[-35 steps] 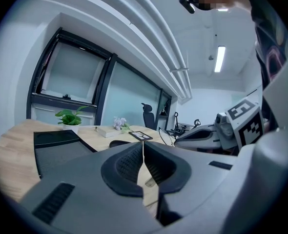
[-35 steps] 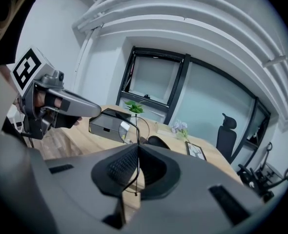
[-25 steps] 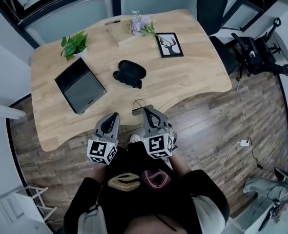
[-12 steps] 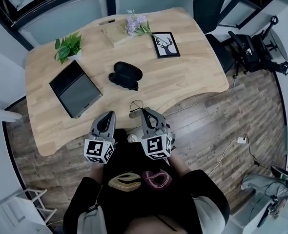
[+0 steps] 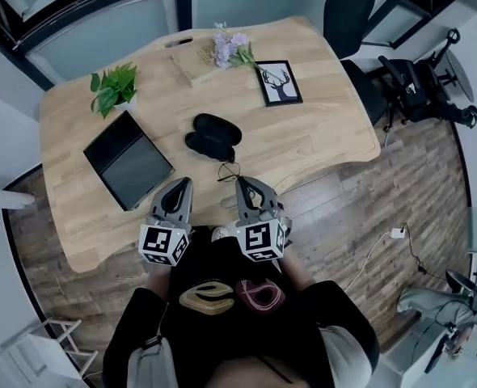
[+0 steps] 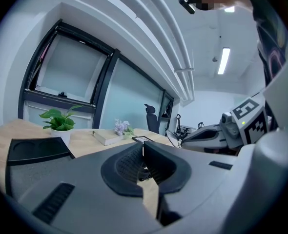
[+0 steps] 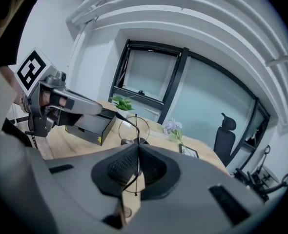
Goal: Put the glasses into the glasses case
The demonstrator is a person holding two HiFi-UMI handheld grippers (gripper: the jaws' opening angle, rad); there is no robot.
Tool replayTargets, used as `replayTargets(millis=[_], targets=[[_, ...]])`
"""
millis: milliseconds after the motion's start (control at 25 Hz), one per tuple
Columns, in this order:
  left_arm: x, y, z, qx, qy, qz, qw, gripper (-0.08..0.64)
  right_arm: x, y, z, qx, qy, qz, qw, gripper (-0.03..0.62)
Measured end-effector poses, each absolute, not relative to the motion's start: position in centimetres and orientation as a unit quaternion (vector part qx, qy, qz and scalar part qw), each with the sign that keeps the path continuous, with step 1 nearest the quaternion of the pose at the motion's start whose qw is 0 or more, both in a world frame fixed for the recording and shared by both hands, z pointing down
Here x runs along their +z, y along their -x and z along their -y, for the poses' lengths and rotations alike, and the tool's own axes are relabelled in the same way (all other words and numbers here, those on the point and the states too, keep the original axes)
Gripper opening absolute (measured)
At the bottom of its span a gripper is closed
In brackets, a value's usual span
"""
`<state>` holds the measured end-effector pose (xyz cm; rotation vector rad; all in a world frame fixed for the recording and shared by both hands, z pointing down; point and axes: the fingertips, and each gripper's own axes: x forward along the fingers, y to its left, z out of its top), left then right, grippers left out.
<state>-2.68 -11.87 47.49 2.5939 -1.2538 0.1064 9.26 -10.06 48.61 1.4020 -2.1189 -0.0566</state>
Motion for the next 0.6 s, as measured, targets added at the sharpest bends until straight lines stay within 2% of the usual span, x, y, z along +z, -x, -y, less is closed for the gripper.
replayTargets(millis=[600], targets=[[47.1, 5.3, 16.5, 0.031, -0.892, 0.430, 0.133, 0.018, 48.2, -7.2, 16.7, -0.046, -0.522, 0.783, 0.334, 0.013]])
